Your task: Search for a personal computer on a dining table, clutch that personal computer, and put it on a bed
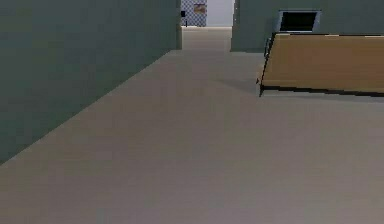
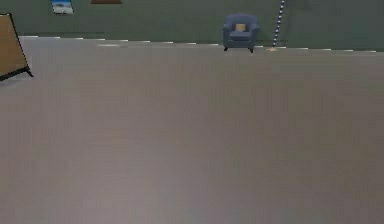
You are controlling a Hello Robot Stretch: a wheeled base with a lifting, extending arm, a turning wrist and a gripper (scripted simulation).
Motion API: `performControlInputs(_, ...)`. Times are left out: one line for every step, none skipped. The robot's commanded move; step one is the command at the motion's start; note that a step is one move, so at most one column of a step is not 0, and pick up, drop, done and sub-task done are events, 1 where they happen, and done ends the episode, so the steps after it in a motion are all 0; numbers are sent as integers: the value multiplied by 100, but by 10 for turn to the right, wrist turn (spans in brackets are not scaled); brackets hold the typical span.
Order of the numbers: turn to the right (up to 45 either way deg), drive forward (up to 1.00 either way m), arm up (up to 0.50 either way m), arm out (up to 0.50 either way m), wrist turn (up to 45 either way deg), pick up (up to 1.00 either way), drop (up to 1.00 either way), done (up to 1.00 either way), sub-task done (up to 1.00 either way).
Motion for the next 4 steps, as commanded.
performControlInputs(30, 0, 0, 0, 0, 0, 0, 0, 0)
performControlInputs(0, 100, 0, 0, 0, 0, 0, 0, 0)
performControlInputs(0, 100, 0, 0, 0, 0, 0, 0, 0)
performControlInputs(0, 100, 0, 0, 0, 0, 0, 0, 0)
